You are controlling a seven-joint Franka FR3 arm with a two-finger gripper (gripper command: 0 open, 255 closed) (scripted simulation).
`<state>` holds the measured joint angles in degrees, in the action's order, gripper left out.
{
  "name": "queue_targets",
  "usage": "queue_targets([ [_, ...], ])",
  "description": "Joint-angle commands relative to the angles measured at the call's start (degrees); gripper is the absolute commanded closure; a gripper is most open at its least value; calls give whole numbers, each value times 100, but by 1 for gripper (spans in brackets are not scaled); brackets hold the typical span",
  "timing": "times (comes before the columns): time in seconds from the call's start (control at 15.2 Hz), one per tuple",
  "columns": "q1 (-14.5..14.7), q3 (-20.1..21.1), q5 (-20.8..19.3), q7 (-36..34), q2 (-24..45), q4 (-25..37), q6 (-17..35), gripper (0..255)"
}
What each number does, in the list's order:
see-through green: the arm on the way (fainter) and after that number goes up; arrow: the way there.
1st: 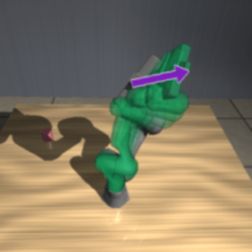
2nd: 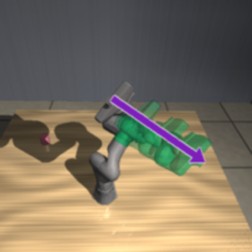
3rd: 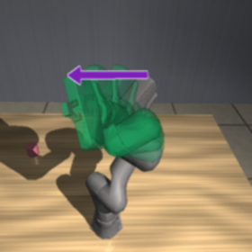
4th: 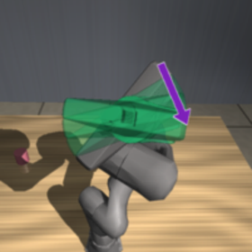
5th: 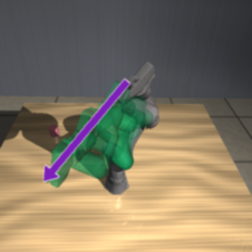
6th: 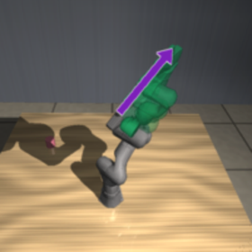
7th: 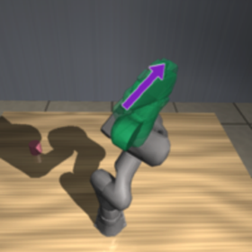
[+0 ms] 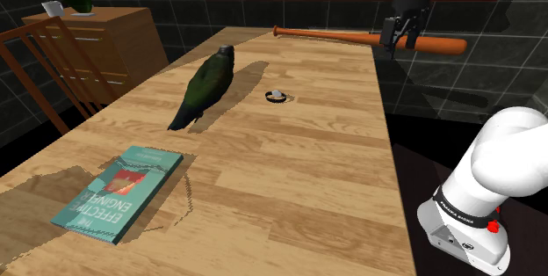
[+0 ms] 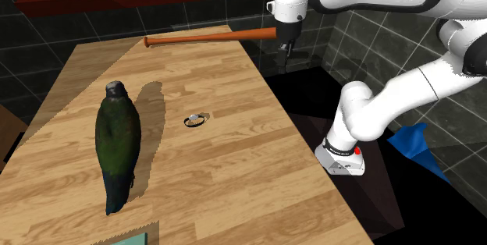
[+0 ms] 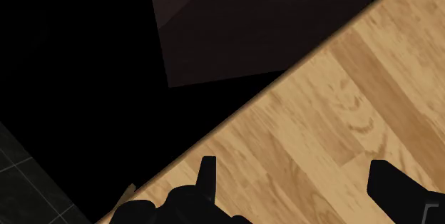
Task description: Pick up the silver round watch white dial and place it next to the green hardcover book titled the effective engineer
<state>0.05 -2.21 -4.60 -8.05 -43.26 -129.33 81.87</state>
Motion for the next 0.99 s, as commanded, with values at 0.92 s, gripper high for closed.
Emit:
queue_targets([
  [0.92, 663, 73, -54, 1239, 2455, 893, 1895, 0],
])
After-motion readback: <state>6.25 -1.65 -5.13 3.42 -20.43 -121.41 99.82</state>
